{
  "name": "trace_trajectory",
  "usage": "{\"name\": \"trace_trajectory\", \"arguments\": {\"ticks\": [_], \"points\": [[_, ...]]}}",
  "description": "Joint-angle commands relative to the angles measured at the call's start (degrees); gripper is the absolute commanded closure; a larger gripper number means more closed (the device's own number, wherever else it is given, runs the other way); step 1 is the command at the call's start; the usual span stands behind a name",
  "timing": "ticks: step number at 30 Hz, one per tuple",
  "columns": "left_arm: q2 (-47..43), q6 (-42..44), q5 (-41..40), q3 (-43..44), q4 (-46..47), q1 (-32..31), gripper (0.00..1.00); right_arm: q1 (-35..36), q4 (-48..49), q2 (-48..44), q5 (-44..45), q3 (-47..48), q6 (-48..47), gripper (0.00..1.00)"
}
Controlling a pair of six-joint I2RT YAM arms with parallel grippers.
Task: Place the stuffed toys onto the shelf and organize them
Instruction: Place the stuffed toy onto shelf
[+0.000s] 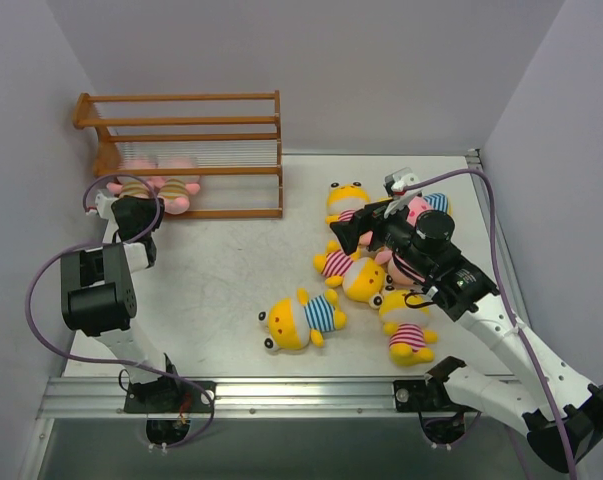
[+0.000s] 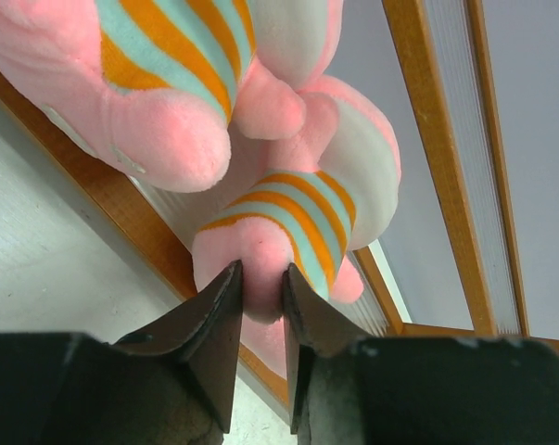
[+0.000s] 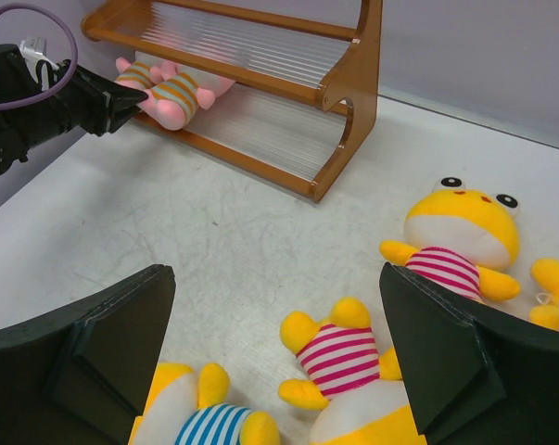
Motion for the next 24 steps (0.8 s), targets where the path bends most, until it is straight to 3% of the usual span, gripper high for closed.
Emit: {"name": "trace_trajectory", "arguments": {"ticks": [1, 18, 24], "points": [[-2.0, 1.0, -0.8, 0.3, 1.5, 0.2, 0.68, 0.3, 2.2, -0.6, -0.3, 1.0, -0.7, 0.02], [-6.9, 4.2, -1.3, -0.2, -3.2, 0.3, 0.33, 0.3, 1.8, -1.0, -0.2, 1.1, -0.9, 0.02], [-9.6, 18.2, -1.1, 2.8, -10.6, 0.0, 0.27, 0.3, 1.8, -1.3, -0.2, 1.1, -0.9, 0.02]]}}
